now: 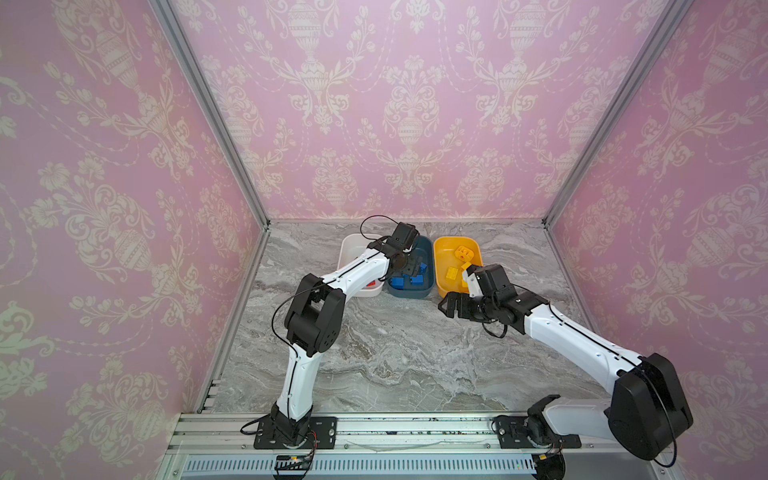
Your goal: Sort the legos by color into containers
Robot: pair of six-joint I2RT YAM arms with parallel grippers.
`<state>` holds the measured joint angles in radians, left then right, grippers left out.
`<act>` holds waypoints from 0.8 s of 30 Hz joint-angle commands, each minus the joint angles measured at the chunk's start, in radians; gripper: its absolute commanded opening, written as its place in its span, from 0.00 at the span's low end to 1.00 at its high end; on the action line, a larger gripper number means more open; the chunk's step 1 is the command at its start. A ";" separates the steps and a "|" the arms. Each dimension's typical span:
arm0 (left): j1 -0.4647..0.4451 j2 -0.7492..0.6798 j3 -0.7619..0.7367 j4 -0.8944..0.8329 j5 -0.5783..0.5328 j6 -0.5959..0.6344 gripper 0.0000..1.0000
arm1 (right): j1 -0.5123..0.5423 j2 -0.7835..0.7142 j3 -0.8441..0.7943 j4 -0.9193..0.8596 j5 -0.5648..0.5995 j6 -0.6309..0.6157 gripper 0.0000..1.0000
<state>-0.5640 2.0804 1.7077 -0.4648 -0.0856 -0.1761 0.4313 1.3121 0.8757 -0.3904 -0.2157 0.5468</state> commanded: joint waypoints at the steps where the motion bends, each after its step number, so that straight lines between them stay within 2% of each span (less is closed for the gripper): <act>1: 0.003 -0.121 -0.079 0.064 -0.024 0.005 0.82 | -0.011 0.012 0.037 -0.033 0.027 -0.026 1.00; 5: 0.004 -0.250 -0.226 0.135 -0.049 0.003 0.86 | -0.022 0.014 0.049 -0.042 0.057 -0.058 1.00; 10: 0.026 -0.428 -0.448 0.223 -0.108 -0.005 0.95 | -0.050 0.008 0.052 -0.035 0.131 -0.119 1.00; 15: 0.096 -0.610 -0.682 0.337 -0.117 -0.005 0.99 | -0.085 0.004 0.045 0.004 0.220 -0.193 1.00; 24: 0.237 -0.826 -0.953 0.481 -0.201 0.060 0.99 | -0.160 0.000 0.006 0.133 0.427 -0.309 1.00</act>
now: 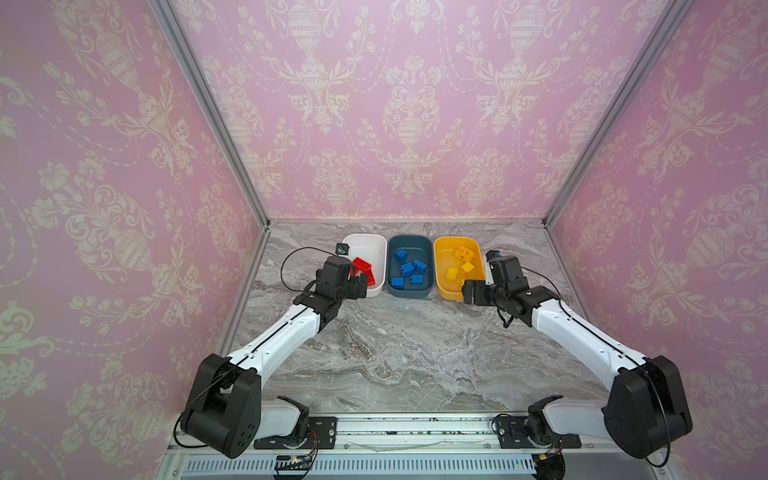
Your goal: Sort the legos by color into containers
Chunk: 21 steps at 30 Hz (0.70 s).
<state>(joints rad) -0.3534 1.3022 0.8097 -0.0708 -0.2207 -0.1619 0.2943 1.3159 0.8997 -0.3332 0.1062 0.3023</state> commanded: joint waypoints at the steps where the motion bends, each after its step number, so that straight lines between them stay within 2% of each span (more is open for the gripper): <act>1: 0.034 -0.062 -0.070 0.111 -0.086 0.055 0.99 | -0.033 -0.008 -0.028 0.103 0.123 -0.074 1.00; 3: 0.057 -0.083 -0.124 0.150 -0.107 0.074 0.99 | -0.055 -0.017 -0.059 0.177 0.169 -0.099 1.00; 10: 0.154 -0.094 -0.242 0.342 -0.134 0.122 0.98 | -0.147 -0.005 -0.180 0.433 0.205 -0.173 1.00; 13: 0.169 -0.066 -0.285 0.440 -0.164 0.147 0.97 | -0.174 0.016 -0.249 0.577 0.197 -0.218 1.00; 16: 0.177 -0.032 -0.373 0.636 -0.182 0.206 0.97 | -0.188 0.041 -0.303 0.690 0.195 -0.255 1.00; 21: 0.228 0.023 -0.441 0.786 -0.166 0.190 0.97 | -0.203 0.090 -0.359 0.804 0.165 -0.291 1.00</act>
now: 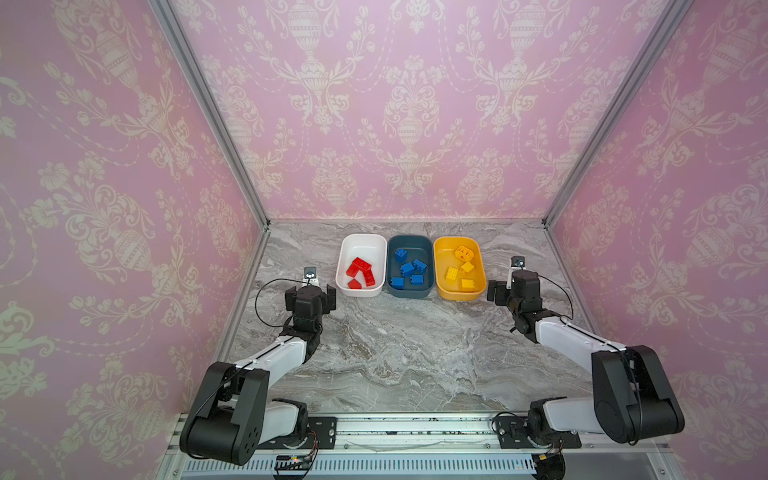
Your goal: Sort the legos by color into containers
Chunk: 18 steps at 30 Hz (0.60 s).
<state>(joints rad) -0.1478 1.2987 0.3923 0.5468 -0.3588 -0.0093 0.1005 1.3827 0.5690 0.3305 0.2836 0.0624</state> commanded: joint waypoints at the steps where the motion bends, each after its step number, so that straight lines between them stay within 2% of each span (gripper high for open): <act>1: 0.026 0.040 -0.030 0.181 -0.034 0.045 0.97 | -0.010 0.031 -0.035 0.155 -0.016 -0.054 1.00; 5: 0.051 0.119 -0.088 0.358 -0.027 0.035 0.97 | -0.014 0.063 -0.067 0.244 -0.044 -0.069 1.00; 10: 0.075 0.244 -0.137 0.598 0.008 0.034 0.98 | -0.022 0.069 -0.061 0.241 -0.100 -0.069 1.00; 14: 0.080 0.387 -0.162 0.794 0.019 0.033 0.98 | -0.027 0.075 -0.147 0.435 -0.183 -0.065 1.00; 15: 0.081 0.399 -0.168 0.825 0.019 0.040 0.98 | -0.030 0.083 -0.168 0.480 -0.192 -0.067 1.00; 18: 0.090 0.369 -0.152 0.743 0.025 0.020 0.97 | -0.029 0.093 -0.199 0.545 -0.209 -0.072 1.00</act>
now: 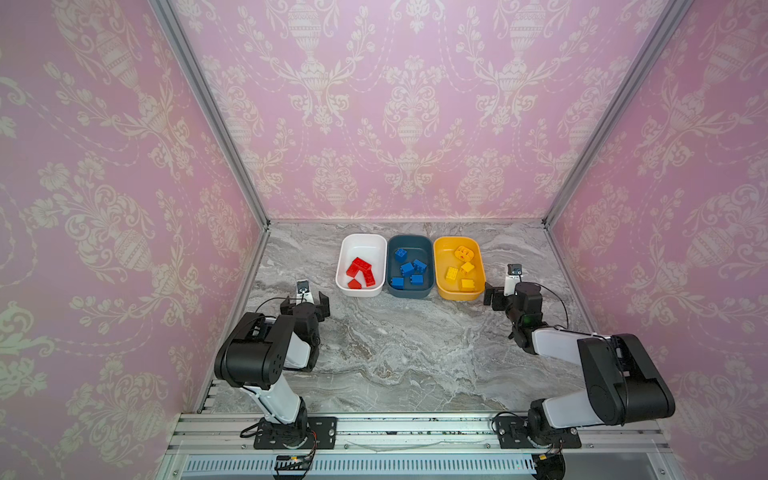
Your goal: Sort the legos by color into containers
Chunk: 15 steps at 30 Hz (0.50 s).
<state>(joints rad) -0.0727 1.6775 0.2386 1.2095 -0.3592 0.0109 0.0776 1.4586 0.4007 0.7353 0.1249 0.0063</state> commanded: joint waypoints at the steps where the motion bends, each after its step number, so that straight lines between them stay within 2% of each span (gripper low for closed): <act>1: 0.020 -0.003 0.004 0.092 0.029 0.001 0.97 | -0.009 0.018 -0.035 0.146 -0.054 -0.015 1.00; 6: 0.030 -0.008 0.004 0.083 0.044 -0.009 0.97 | -0.016 0.094 -0.098 0.344 -0.078 -0.015 1.00; 15: 0.033 -0.005 -0.004 0.101 0.046 -0.011 0.98 | -0.002 0.090 -0.105 0.349 0.023 0.001 1.00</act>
<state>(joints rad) -0.0486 1.6775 0.2394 1.2861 -0.3378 0.0101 0.0669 1.5406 0.3096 1.0424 0.1020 0.0032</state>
